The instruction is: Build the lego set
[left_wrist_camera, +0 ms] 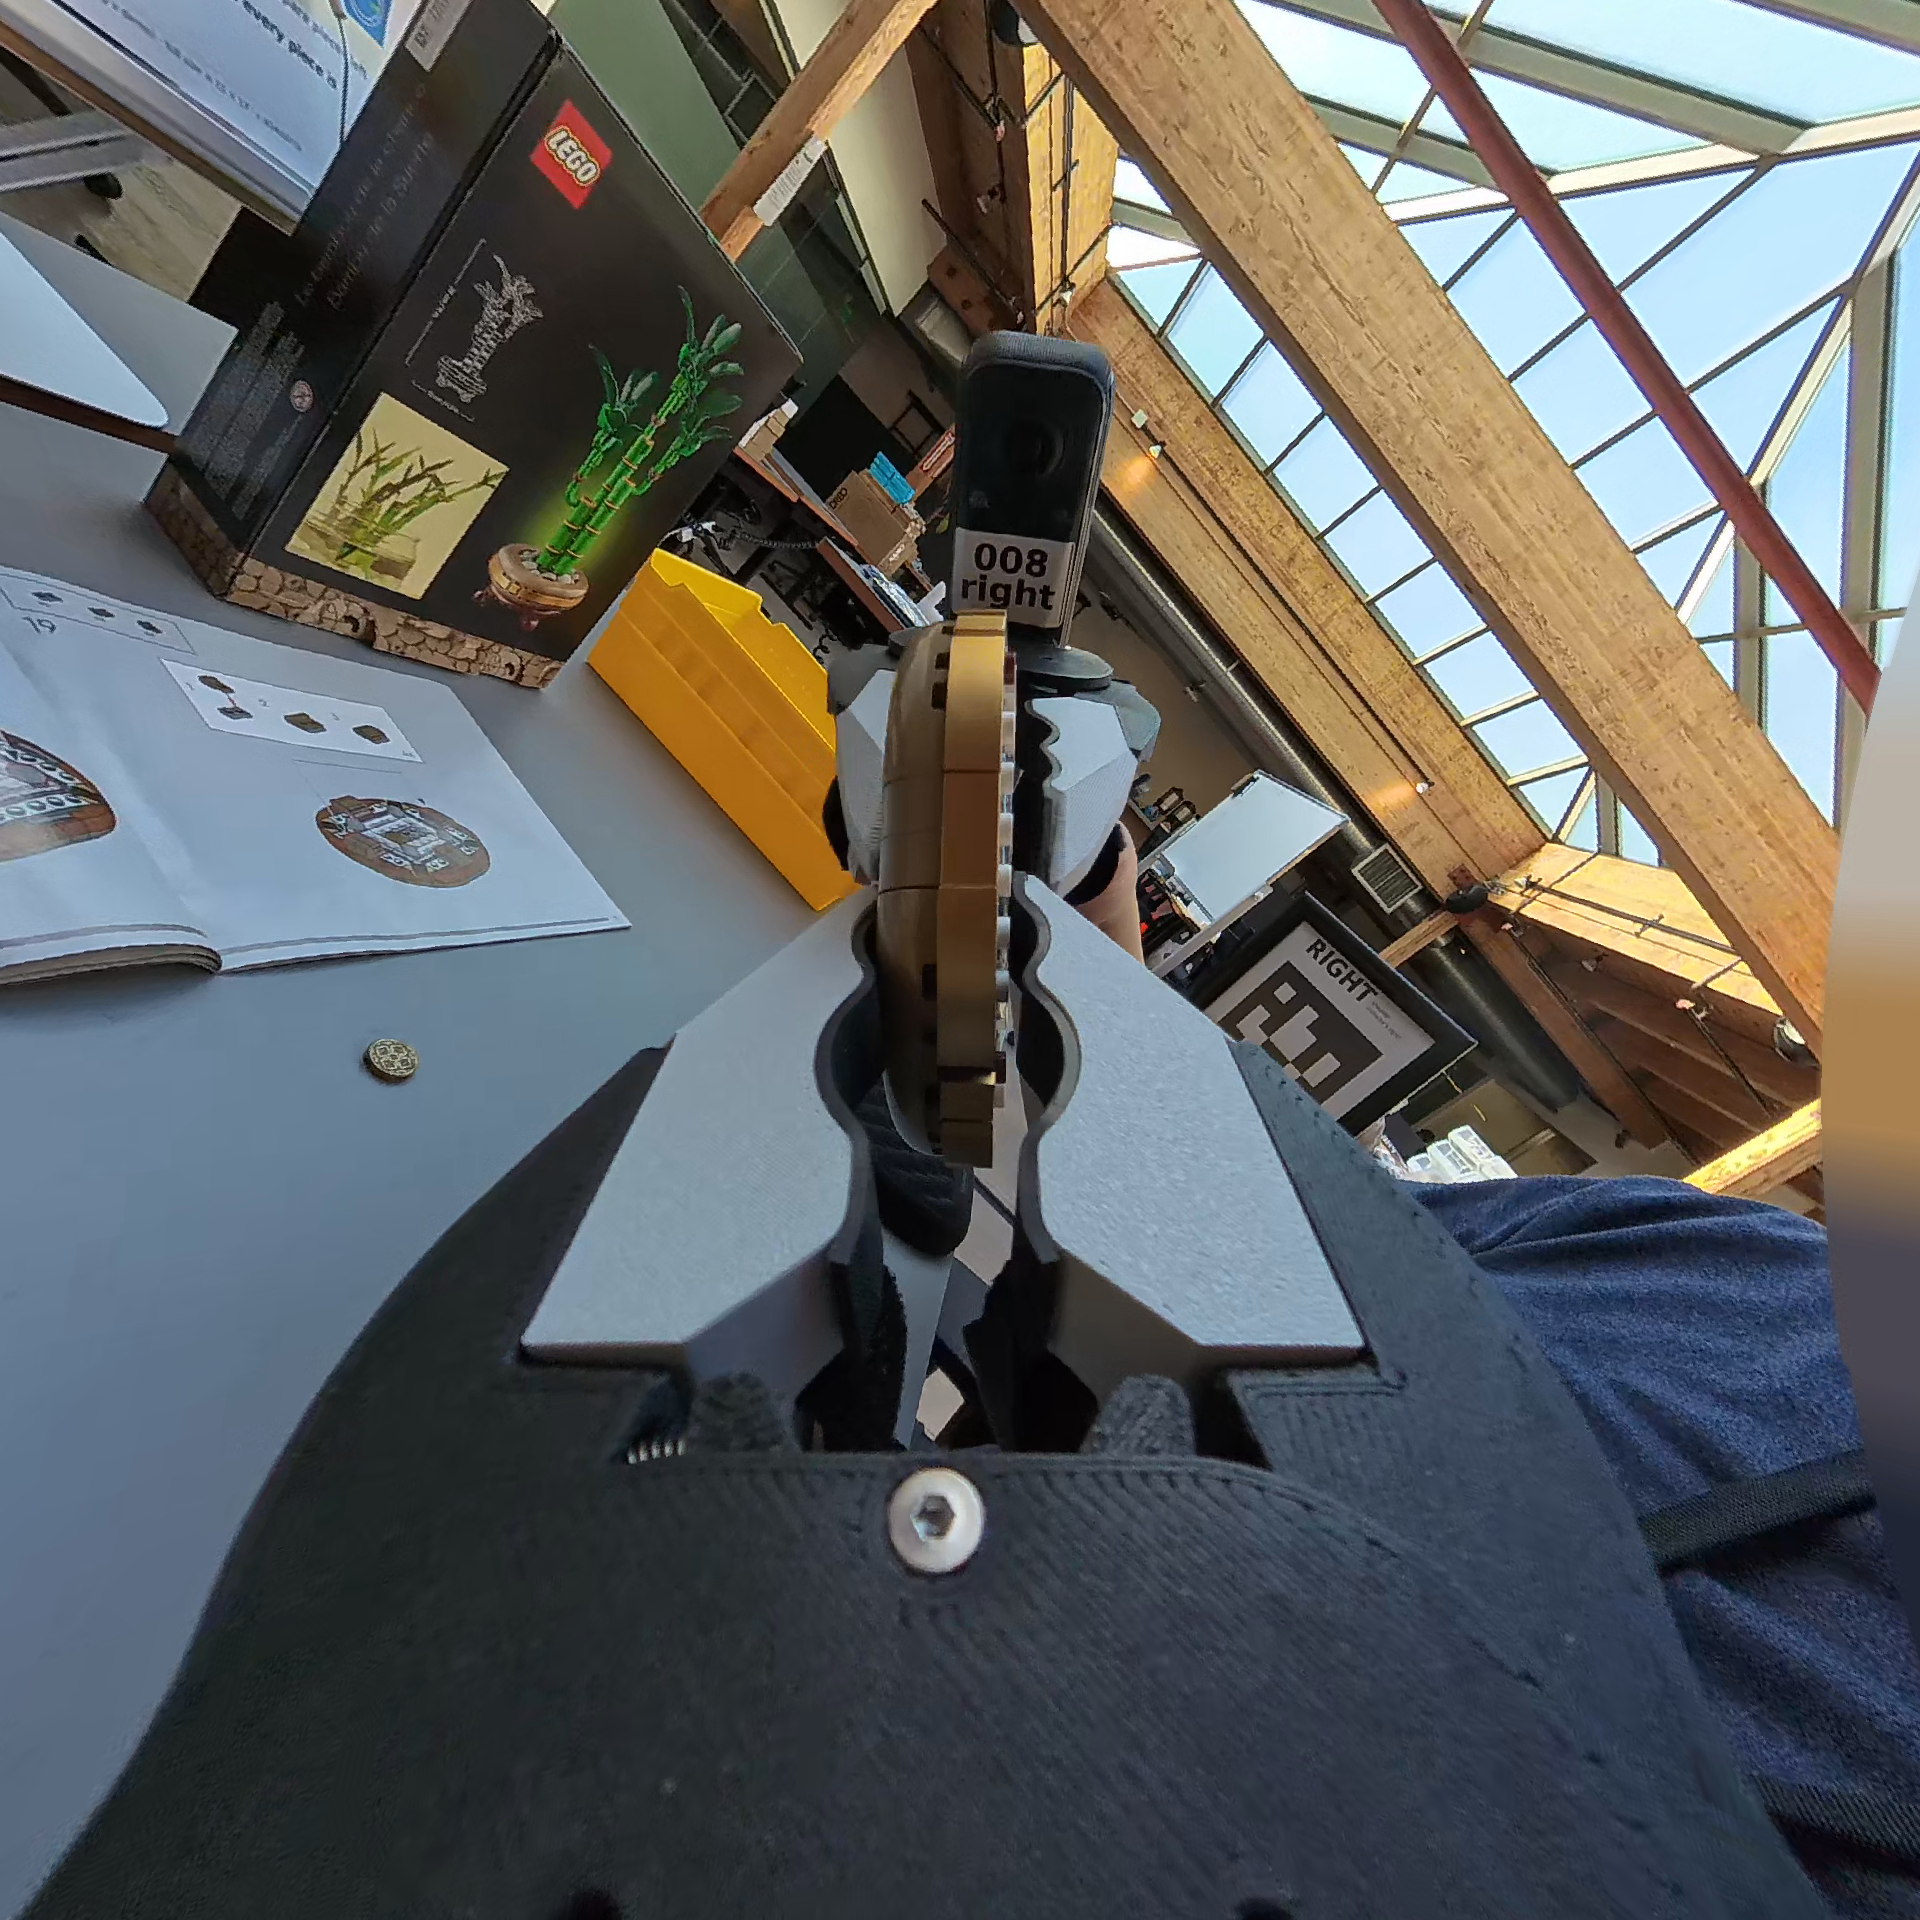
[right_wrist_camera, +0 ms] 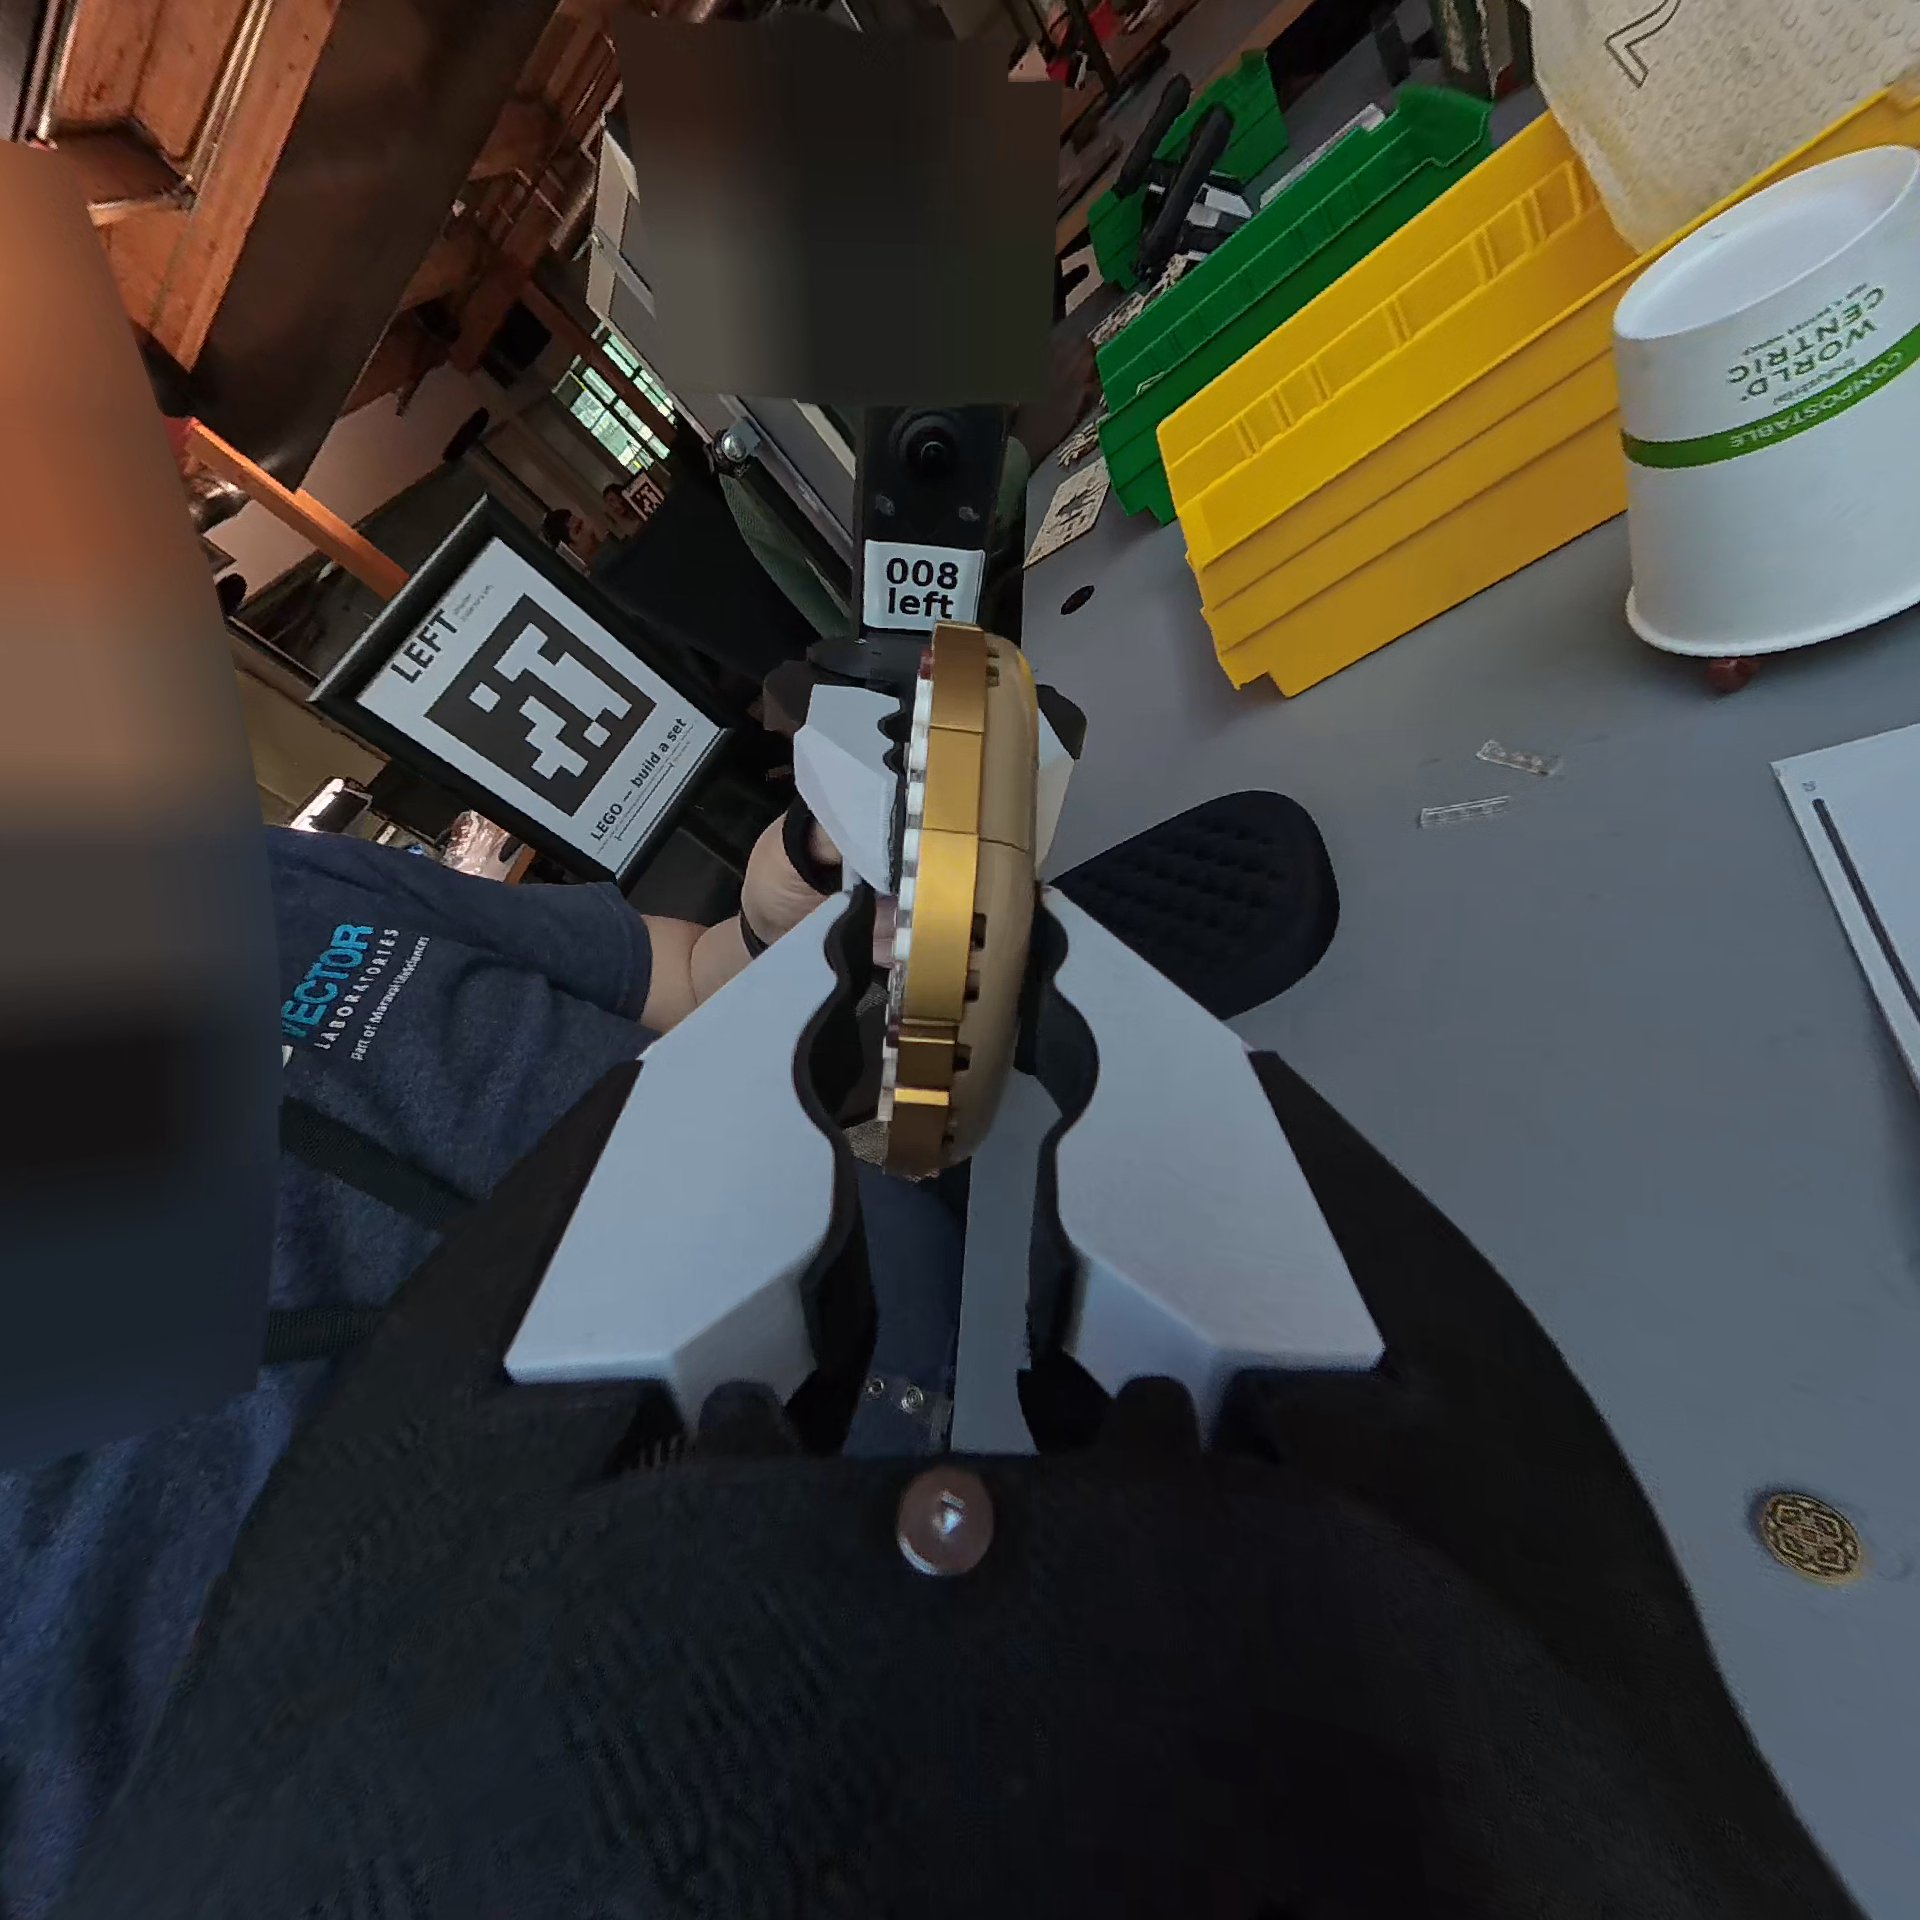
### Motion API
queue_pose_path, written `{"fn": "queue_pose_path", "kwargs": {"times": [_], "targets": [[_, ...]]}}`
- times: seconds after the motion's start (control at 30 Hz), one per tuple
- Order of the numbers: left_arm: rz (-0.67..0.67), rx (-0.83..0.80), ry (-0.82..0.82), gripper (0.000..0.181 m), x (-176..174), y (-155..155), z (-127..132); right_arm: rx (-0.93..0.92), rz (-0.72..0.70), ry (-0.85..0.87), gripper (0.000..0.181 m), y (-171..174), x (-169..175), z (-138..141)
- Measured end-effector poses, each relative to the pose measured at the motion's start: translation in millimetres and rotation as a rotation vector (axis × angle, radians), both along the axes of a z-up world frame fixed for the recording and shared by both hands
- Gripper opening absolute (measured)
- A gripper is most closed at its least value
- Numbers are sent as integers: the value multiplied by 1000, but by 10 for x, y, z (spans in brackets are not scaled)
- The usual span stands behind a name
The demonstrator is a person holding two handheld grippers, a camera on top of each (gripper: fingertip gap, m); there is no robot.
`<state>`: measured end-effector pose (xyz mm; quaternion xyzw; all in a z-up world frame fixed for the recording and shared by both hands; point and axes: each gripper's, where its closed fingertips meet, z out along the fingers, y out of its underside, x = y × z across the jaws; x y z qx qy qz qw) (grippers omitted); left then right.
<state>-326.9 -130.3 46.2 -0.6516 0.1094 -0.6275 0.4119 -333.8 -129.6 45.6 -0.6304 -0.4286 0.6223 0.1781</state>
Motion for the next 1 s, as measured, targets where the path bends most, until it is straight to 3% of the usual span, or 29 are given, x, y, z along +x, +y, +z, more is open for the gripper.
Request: {"fn": "queue_pose_path", "kwargs": {"times": [0.5,0.57,0.63,0.93,1.0], "targets": [[1,7,1,18,1,3,23,-30,1,-6,20,5,4,35],[4,13,23,18,12,9,17,-8,-56,1,33,104,-14,68],[8,13,34,18,23,12,8,17,-54,-2,22,118,-9,87],[2,14,28,18,30,12,13,-11,-46,-19,20,105,-4,97],[-2,17,39,18,39,13,15,-5,-91,-16,34,163,-36,101]]}}
